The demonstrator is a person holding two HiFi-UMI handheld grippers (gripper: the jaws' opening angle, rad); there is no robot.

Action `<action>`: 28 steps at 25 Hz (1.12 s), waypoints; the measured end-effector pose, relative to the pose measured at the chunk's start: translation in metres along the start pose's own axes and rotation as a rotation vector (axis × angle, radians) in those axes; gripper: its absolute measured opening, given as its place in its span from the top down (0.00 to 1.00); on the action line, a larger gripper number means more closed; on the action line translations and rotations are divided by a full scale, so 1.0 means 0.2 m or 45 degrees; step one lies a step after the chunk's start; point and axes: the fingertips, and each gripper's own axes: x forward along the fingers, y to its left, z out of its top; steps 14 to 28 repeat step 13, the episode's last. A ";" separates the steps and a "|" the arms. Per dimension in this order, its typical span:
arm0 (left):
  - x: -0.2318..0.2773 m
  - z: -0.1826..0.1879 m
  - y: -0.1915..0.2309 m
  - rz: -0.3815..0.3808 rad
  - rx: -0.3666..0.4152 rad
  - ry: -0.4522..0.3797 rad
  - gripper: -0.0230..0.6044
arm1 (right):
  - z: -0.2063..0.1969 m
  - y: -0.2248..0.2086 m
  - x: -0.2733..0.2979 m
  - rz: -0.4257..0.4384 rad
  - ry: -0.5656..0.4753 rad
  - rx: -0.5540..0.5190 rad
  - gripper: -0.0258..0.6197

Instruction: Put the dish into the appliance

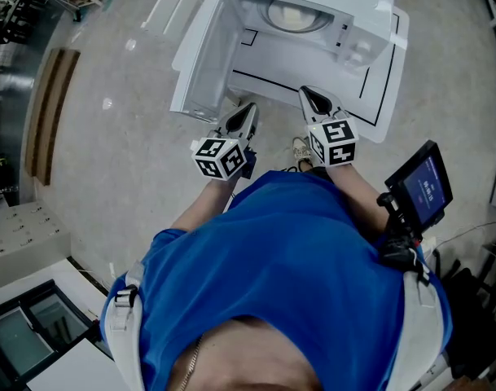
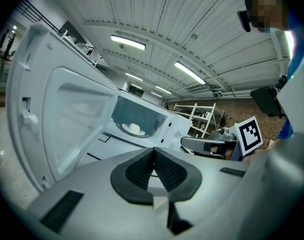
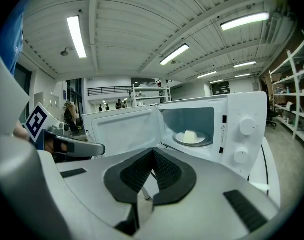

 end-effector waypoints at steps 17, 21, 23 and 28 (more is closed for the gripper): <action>0.00 -0.02 -0.03 -0.027 -0.026 0.000 0.95 | 0.00 0.03 -0.04 -0.016 0.013 -0.013 0.96; 0.00 -0.02 -0.03 -0.027 -0.026 0.000 0.95 | 0.00 0.03 -0.04 -0.016 0.013 -0.013 0.96; 0.00 -0.02 -0.03 -0.027 -0.026 0.000 0.95 | 0.00 0.03 -0.04 -0.016 0.013 -0.013 0.96; 0.00 -0.02 -0.03 -0.027 -0.026 0.000 0.95 | 0.00 0.03 -0.04 -0.016 0.013 -0.013 0.96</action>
